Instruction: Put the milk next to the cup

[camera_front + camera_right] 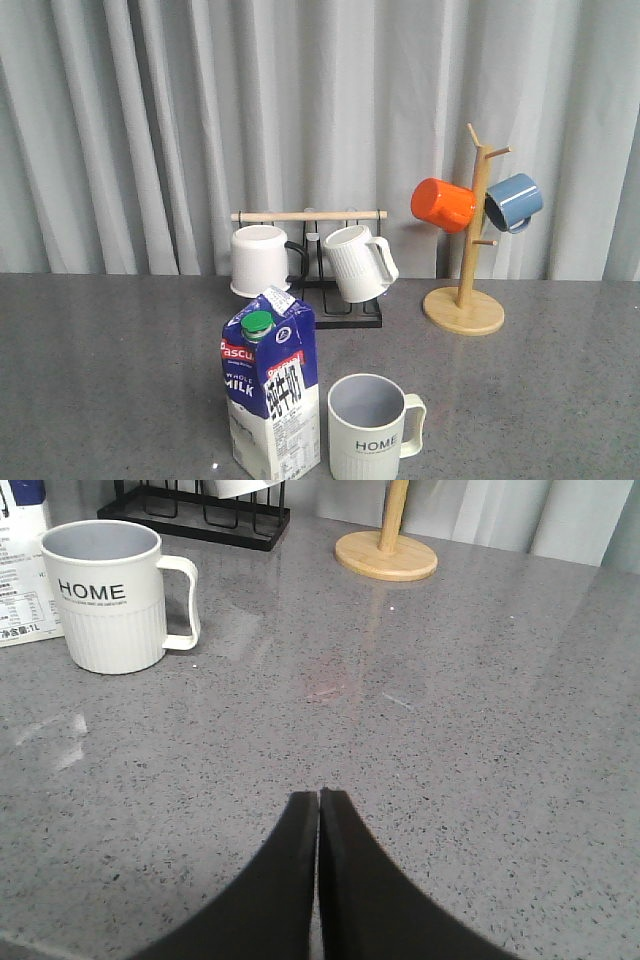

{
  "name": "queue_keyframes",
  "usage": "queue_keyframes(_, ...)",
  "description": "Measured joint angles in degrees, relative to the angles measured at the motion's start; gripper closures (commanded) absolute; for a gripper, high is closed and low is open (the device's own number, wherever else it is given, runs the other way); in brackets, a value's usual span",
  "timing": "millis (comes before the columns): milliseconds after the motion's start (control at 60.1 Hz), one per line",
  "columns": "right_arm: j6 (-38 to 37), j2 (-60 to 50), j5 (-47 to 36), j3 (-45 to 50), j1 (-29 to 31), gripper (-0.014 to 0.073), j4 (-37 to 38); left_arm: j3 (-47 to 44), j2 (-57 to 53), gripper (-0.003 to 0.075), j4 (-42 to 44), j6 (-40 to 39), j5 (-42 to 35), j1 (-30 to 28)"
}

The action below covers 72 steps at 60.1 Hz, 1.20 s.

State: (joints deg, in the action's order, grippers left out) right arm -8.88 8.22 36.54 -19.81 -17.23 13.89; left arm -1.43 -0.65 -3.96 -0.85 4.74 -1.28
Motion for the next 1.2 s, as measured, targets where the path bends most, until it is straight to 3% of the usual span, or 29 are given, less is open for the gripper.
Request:
queue_keyframes(233, 0.05, 0.00, -1.19, 0.63, 0.85, 0.0599, 0.99, 0.00, 0.00, 0.0727, 0.00, 0.00, 0.00, 0.00)
queue_keyframes(349, 0.05, 0.00, -8.48, 4.91, 7.00, 0.0599, 0.18, 0.00, 0.00, 0.0727, 0.00, 0.00, 0.00, 0.00)
queue_keyframes(549, 0.00, -1.35, -22.09, 15.98, 17.40, 0.0599, -8.46, 0.00, 0.00, 0.0727, 0.00, 0.00, 0.00, 0.00)
queue_keyframes(732, 0.00, -8.42, -27.28, 21.17, 18.03, 0.0599, -9.64, 0.00, 0.00, 0.0727, 0.00, 0.00, 0.11, 0.00)
queue_keyframes(1198, -0.01, -8.86, -27.99, 21.24, 18.03, 0.0599, -10.01, 0.00, 0.00, 0.0727, 0.00, 0.00, 0.51, 0.00)
